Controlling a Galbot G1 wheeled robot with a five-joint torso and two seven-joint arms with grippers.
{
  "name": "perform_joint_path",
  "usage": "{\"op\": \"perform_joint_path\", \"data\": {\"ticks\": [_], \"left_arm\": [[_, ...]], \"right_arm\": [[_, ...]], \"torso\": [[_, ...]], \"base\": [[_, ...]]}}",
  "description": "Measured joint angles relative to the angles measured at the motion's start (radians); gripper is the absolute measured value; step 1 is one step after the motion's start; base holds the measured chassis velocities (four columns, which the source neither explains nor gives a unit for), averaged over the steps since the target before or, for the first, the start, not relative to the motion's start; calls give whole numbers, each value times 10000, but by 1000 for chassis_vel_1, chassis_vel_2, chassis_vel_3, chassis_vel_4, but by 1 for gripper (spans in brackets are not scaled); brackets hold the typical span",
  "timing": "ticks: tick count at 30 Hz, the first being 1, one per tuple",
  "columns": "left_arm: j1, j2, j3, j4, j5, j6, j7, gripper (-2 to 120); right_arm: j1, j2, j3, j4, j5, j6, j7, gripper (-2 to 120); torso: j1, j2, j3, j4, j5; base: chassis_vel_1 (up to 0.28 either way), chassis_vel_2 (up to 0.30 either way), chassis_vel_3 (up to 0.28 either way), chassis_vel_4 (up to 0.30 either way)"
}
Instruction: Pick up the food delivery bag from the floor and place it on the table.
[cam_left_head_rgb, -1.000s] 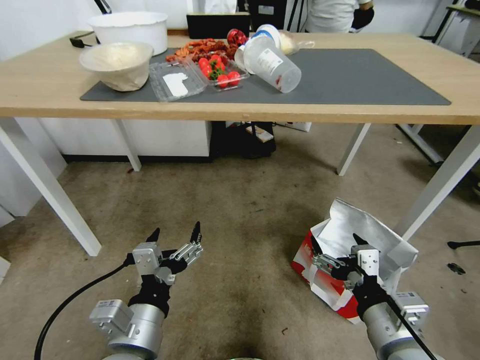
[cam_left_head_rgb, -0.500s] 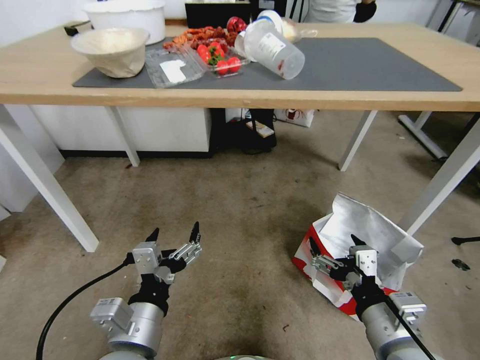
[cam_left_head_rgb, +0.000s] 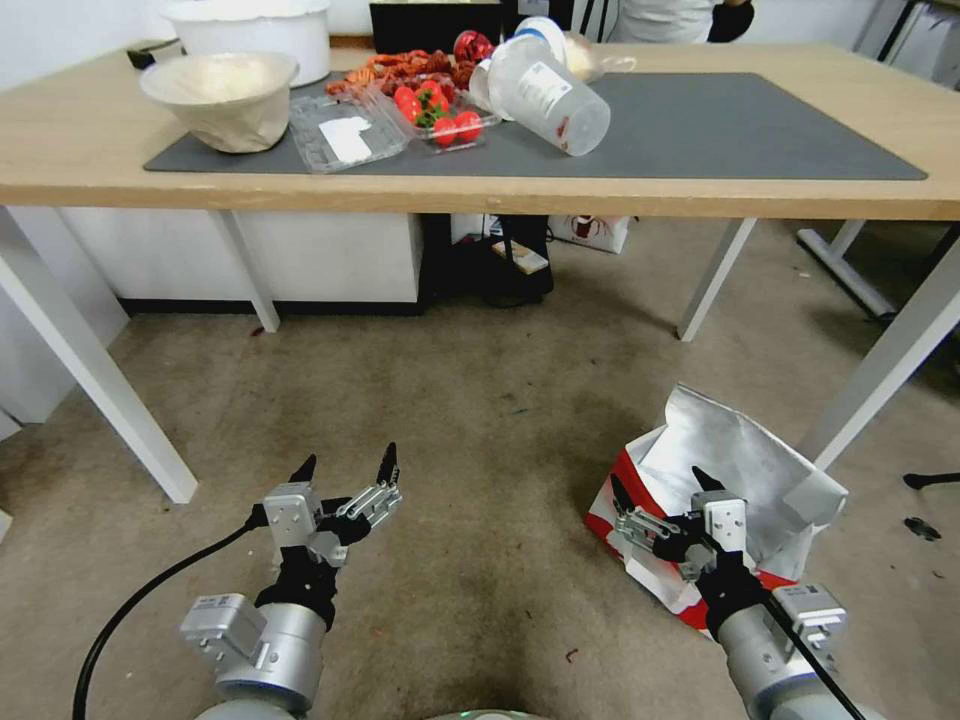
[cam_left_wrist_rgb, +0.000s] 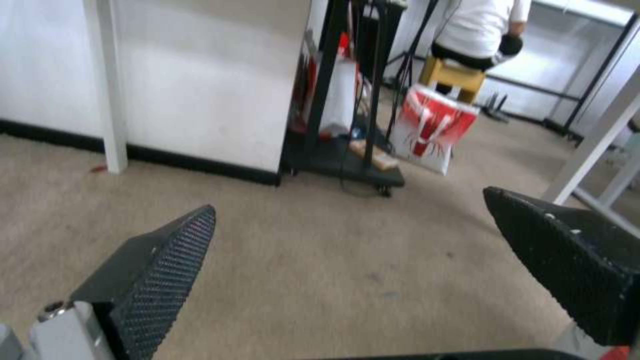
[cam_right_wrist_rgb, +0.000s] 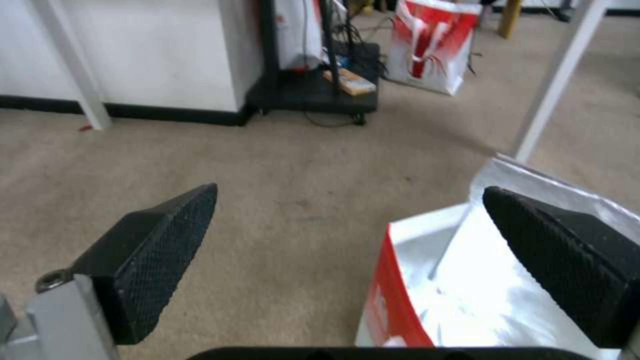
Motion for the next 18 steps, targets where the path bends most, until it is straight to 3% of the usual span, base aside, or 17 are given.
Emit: {"op": "perform_joint_path", "data": {"ticks": [5,6,7,9,11,13,14,16,18], "left_arm": [[-111,81,-101,265,204,-642,403,100],[-237,136,-215,632,716,-1546,607,100],[-287,149,-289,818,1014,-1976,703,100],[-312,160,-339,971,1249,-2281,754,100],[-303,167,-371,1072,1388,-2483,762,100],[-297,167,-374,1082,1397,-2503,764,100],[-278,167,-387,1113,1438,-2576,777,100],[-261,162,-392,1110,1457,-2582,814,100],[-257,160,-395,1100,1461,-2577,835,100]], "right_arm": [[137,-218,244,-269,150,757,-575,100],[336,-438,469,-521,314,1357,-938,100],[470,-629,663,-704,506,1678,-1220,100],[661,-933,946,-978,887,2107,-1649,100],[982,-1552,1454,-1494,1478,2565,-2429,100],[1038,-1661,1534,-1588,1578,2634,-2558,100],[1428,-2410,2039,-2182,2142,2839,-3130,100],[1838,-3193,2402,-2792,2737,2872,-3365,100],[2022,-3561,2507,-3081,3005,2872,-3461,100]], "torso": [[4,17,0,0,0],[5,23,0,-1,1],[7,26,0,0,0],[7,29,0,0,3],[8,35,0,-1,3],[8,36,0,0,4],[10,40,0,0,7],[10,44,1,0,3],[10,46,0,1,5]], "base": [[0,0,0,0],[0,0,0,0],[0,0,0,0],[0,0,0,0],[0,0,0,0],[0,0,0,0],[0,0,0,0],[0,0,0,0],[0,0,0,0]]}}
